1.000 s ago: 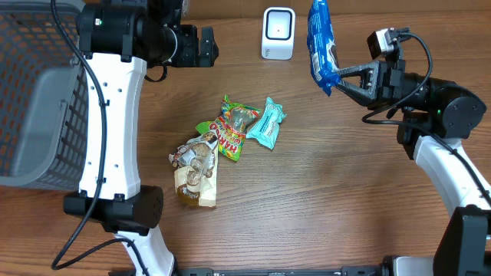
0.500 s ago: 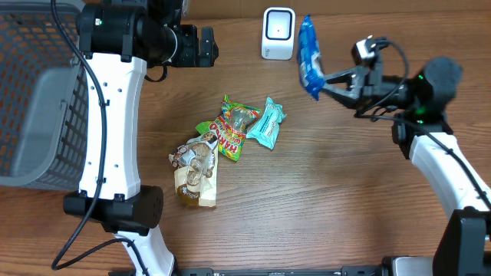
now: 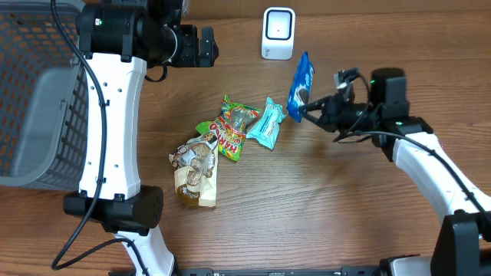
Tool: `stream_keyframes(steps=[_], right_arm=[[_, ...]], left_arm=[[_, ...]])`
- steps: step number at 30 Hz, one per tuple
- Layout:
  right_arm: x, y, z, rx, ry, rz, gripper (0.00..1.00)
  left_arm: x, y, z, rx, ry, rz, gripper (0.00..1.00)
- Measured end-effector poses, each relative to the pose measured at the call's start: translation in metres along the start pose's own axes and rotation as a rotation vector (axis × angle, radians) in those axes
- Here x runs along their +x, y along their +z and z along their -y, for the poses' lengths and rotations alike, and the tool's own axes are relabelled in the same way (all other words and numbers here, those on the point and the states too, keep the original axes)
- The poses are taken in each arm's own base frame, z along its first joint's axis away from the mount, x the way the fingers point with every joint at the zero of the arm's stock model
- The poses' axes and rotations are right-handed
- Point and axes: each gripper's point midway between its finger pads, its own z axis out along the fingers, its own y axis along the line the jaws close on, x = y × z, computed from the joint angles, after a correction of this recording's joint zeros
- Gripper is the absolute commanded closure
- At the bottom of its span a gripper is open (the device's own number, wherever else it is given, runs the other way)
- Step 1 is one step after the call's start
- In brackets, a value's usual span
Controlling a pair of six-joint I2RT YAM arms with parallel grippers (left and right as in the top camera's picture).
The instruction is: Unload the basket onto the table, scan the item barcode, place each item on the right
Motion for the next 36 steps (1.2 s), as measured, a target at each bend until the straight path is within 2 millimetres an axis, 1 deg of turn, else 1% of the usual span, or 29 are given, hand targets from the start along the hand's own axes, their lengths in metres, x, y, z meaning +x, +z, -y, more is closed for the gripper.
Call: stream_keyframes(steps=[5,7,8,9,11,15,17,20,23,29,33,36], right_arm=[[0.003,0.006,0.039,0.276,-0.093,0.043,0.96],[-0.003,0.005,0.045,0.368,-0.140,0.072,0.96],[-0.009,0.005,0.045,0.419,-0.180,0.099,0.96],[-0.014,0.005,0.042,0.449,-0.208,0.121,0.96],[-0.030,0.004,0.030,0.512,-0.281,0.186,0.96],[-0.065,0.005,-0.005,0.580,-0.419,0.337,0.96],[-0.079,0.007,-0.017,0.607,-0.469,0.402,0.96],[-0.100,0.013,-0.021,0.657,-0.515,0.468,0.96],[-0.124,0.026,-0.011,0.711,-0.545,0.505,0.96],[-0.167,0.069,0.009,0.801,-0.644,0.499,0.96],[-0.194,0.095,0.014,0.823,-0.690,0.506,0.96],[-0.206,0.107,0.015,0.823,-0.711,0.520,0.96]], left_arm=[[0.000,0.000,0.000,0.000,0.000,0.000,0.00],[0.000,0.000,0.000,0.000,0.000,0.000,0.00],[0.000,0.000,0.000,0.000,0.000,0.000,0.00],[0.000,0.000,0.000,0.000,0.000,0.000,0.00],[0.000,0.000,0.000,0.000,0.000,0.000,0.00],[0.000,0.000,0.000,0.000,0.000,0.000,0.00],[0.000,0.000,0.000,0.000,0.000,0.000,0.00],[0.000,0.000,0.000,0.000,0.000,0.000,0.00],[0.000,0.000,0.000,0.000,0.000,0.000,0.00],[0.000,0.000,0.000,0.000,0.000,0.000,0.00],[0.000,0.000,0.000,0.000,0.000,0.000,0.00],[0.000,0.000,0.000,0.000,0.000,0.000,0.00]])
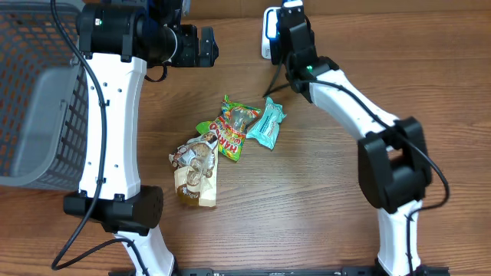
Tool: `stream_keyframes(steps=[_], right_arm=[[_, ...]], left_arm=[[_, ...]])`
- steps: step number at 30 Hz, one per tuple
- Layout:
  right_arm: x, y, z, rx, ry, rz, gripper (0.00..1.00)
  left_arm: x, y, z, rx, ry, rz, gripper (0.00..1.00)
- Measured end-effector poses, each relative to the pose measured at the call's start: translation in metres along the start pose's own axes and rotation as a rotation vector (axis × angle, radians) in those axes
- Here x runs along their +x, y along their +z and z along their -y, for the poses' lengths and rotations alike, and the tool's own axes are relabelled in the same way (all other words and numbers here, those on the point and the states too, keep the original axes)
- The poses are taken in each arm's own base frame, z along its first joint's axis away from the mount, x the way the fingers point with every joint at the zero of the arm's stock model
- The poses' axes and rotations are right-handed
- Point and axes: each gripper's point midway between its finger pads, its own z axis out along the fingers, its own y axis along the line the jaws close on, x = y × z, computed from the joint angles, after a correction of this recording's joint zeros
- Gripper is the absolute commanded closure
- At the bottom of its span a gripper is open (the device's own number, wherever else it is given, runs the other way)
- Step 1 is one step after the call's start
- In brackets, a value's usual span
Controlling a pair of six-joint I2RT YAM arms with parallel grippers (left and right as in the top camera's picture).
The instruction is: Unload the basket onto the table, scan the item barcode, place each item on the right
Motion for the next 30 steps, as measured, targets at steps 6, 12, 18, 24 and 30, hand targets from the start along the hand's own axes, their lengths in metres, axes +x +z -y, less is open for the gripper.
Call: stream_keyframes(steps=[6,12,18,24,30], right_arm=[[0.002,0.021,-0.007,-0.007,-0.032,0.025,0.96],[0.022,0.033,-0.009,-0.003,-0.069,-0.010,0.96],[0.025,0.035,-0.009,-0.001,-0.083,-0.016,0.96],[0.029,0.035,-0.007,0.008,-0.097,-0.030,0.96],[0.033,0.035,-0.001,0.037,-0.133,-0.051,0.97]], left_arm=[[0.000,0.000,0.000,0.000,0.000,0.000,0.00],[0.000,0.000,0.000,0.000,0.000,0.000,0.00],[0.000,0.000,0.000,0.000,0.000,0.000,0.00],[0.000,0.000,0.000,0.000,0.000,0.000,0.00],[0.000,0.000,0.000,0.000,0.000,0.000,0.00]])
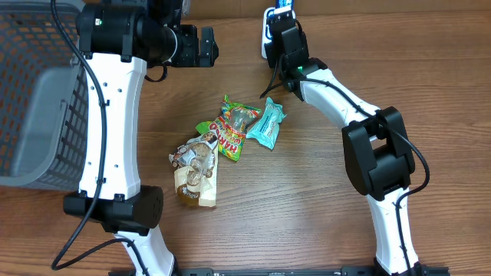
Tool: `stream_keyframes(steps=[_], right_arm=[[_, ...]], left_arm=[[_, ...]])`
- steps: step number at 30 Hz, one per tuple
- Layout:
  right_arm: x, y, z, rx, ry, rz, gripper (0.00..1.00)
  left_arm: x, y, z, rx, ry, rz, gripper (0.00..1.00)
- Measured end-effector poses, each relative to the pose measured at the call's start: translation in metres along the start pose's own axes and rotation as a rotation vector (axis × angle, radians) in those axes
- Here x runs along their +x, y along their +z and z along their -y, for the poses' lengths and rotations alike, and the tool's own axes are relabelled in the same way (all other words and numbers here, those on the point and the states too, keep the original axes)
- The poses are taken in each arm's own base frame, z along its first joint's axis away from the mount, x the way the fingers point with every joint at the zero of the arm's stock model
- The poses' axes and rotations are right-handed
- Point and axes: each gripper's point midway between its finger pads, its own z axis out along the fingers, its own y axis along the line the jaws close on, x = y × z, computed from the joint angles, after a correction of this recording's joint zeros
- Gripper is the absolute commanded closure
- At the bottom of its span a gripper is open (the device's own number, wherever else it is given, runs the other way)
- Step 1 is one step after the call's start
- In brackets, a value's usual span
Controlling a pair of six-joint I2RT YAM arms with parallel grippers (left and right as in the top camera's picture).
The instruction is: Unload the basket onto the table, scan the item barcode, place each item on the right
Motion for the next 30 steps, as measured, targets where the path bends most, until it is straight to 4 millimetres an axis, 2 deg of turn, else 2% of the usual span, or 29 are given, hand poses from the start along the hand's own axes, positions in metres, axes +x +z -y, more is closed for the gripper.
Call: stream_keyframes(steps=[5,11,16,24,30], right_arm=[[0.005,-0.005,0.001,0.002,-0.026,-0.059,0.97],[-0.025,-0.022,0.003,-0.007,-0.025,-0.074,0.97],[-0.049,-0.043,0.004,-0.035,-0.030,-0.099,0.97],[-0.050,-0.080,0.010,-0.069,-0.025,-0.232,0.97],[-0.069,-0.117,0.015,-0.099,0.085,-0.261,0.96]], left_arm=[[0.000,0.000,0.000,0.000,0.000,0.000,0.00],[0.000,0.000,0.000,0.000,0.000,0.000,0.00],[0.000,0.000,0.000,0.000,0.000,0.000,0.00],[0.000,0.000,0.000,0.000,0.000,0.000,0.00],[0.000,0.000,0.000,0.000,0.000,0.000,0.00]])
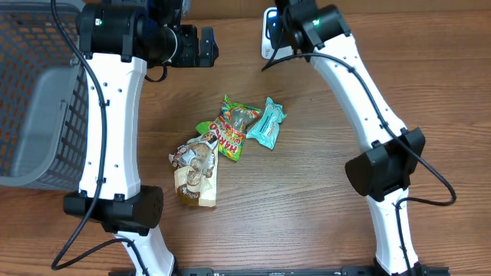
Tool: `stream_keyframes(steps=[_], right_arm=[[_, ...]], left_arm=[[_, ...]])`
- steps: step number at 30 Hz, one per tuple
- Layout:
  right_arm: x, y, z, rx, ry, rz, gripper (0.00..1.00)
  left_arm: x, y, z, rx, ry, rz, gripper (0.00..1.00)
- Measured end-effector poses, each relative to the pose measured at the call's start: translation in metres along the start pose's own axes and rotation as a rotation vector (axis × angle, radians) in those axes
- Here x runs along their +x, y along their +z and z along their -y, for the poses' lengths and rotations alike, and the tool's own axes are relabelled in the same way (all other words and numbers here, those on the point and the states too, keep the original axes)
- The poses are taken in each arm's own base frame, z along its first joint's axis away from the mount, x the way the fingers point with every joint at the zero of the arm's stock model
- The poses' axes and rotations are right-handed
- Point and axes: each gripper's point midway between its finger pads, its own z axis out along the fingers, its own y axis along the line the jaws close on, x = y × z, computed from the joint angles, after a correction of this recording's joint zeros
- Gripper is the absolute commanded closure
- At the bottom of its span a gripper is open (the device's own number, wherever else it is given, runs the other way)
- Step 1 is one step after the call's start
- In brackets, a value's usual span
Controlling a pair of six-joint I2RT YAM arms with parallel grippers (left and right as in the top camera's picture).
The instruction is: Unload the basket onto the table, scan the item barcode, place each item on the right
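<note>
The white barcode scanner [268, 37] stands at the table's far edge, half covered by my right arm. My right gripper [282, 14] reaches over it at the top edge of the overhead view. Its fingers are hidden by the wrist, so what it holds does not show. No blue packet is visible. Three packets lie mid-table: a green and red one [232, 129], a teal one [268, 123] and a brown and cream one [195, 166]. My left gripper [209, 47] hangs high at the back left, away from all of them; its jaws are unclear.
A grey mesh basket [34, 100] fills the left side of the table. The left arm's white column [111, 130] rises beside it, just left of the packets. The right arm's base [383, 172] stands at the right.
The right arm's wrist has moved right and up, now over the scanner's right side. The sliver of blue packet seen at the top edge no longer shows. The left arm and table packets are unchanged.
My right gripper first held a blue packet upright right of the scanner. It then stood at the scanner with the packet mostly hidden, then closer with only a blue edge showing. Now the wrist covers the scanner and no packet shows.
</note>
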Motion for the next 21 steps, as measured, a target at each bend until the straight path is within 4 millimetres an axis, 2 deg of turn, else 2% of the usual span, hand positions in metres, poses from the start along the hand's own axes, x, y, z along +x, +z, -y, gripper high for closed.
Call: stream_keyframes(steps=[3,7,10,13,16,18,21], right_arm=[[0.007,-0.027,0.006,0.000,0.054,-0.043,0.96],[0.017,-0.077,0.026,0.013,0.129,-0.092,0.96],[0.038,-0.118,0.062,0.059,0.217,-0.168,0.96],[0.059,-0.143,0.107,0.113,0.329,-0.243,0.96],[0.066,-0.140,0.146,0.124,0.442,-0.270,0.96],[0.085,-0.128,0.165,0.145,0.502,-0.339,0.96],[0.122,-0.101,0.185,0.173,0.573,-0.472,0.96]], left_arm=[[0.000,0.000,0.000,0.000,0.000,0.000,0.00],[0.000,0.000,0.000,0.000,0.000,0.000,0.00],[0.000,0.000,0.000,0.000,0.000,0.000,0.00],[0.000,0.000,0.000,0.000,0.000,0.000,0.00],[0.000,0.000,0.000,0.000,0.000,0.000,0.00],[0.000,0.000,0.000,0.000,0.000,0.000,0.00],[0.000,0.000,0.000,0.000,0.000,0.000,0.01]])
